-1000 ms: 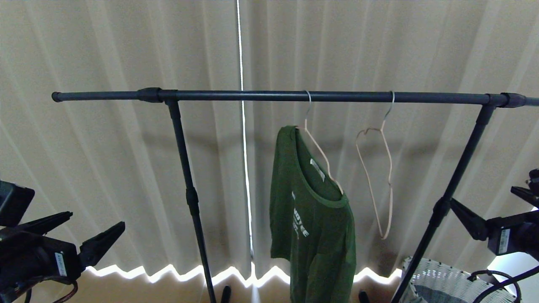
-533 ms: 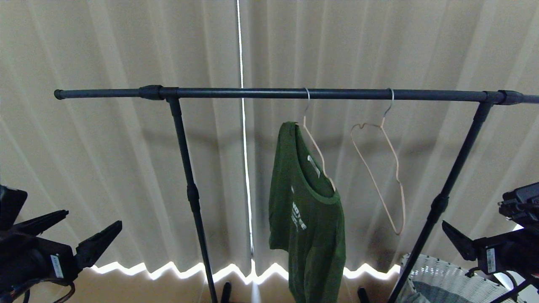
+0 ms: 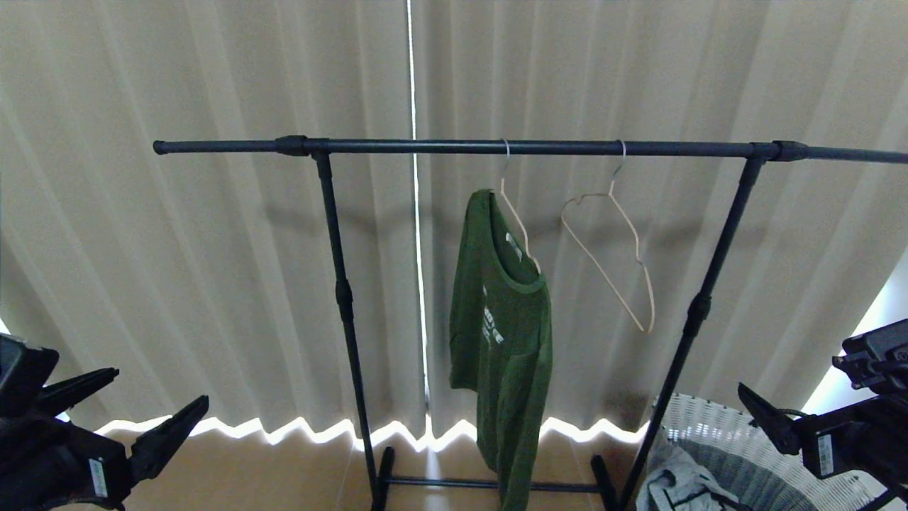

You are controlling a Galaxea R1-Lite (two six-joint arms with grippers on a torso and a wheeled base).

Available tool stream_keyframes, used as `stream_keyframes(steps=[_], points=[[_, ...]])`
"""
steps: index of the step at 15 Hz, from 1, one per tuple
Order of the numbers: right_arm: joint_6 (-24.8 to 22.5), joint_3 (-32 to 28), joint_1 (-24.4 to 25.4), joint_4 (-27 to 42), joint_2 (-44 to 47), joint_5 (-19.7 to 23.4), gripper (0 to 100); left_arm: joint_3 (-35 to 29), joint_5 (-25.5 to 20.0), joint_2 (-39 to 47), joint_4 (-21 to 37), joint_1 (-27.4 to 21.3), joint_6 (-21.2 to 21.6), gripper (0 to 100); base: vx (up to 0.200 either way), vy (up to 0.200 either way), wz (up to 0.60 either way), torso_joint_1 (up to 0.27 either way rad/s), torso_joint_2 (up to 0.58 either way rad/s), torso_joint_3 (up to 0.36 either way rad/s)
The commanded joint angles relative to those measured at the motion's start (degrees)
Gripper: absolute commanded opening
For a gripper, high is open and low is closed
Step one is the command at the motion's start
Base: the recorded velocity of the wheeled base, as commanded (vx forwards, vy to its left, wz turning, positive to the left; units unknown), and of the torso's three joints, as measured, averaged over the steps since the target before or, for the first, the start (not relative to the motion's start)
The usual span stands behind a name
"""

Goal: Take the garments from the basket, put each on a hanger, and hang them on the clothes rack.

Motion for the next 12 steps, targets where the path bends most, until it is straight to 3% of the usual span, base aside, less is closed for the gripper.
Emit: stream_keyframes(steps=[1, 2, 6, 9, 12], points=[[-0.02, 0.08, 0.47, -0.01, -0.01, -0.01, 100, 0.79, 0.01, -0.4, -0.05, -0.16, 0.3, 100, -0.2, 0.0, 0.0, 0.007, 0.0, 0.002], [-0.02, -0.1, 0.38, -0.19, -0.19, -0.01, 100, 0.26, 0.01, -0.22, -0.05, -0.07, 0.13, 100, -0.2, 0.0, 0.0, 0.002, 0.0, -0.002], [-0.02, -0.1, 0.2, 0.08, -1.86, -0.1, 100, -0.44, 0.1, 0.04, -0.05, 0.19, -1.28, 100, 0.0, 0.0, 0.0, 0.0, 0.0, 0.0], [-0.02, -0.1, -0.15, 0.34, -1.42, -0.1, 100, -2.9, 0.1, 1.1, -0.05, 0.19, -6.2, 100, 0.0, 0.0, 0.0, 0.0, 0.0, 0.0], [-0.02, 0.08, -0.15, 0.43, -1.68, -0.1, 100, -2.9, 0.1, 1.8, -0.05, 0.19, -6.82, 100, 0.0, 0.0, 0.0, 0.0, 0.0, 0.0]])
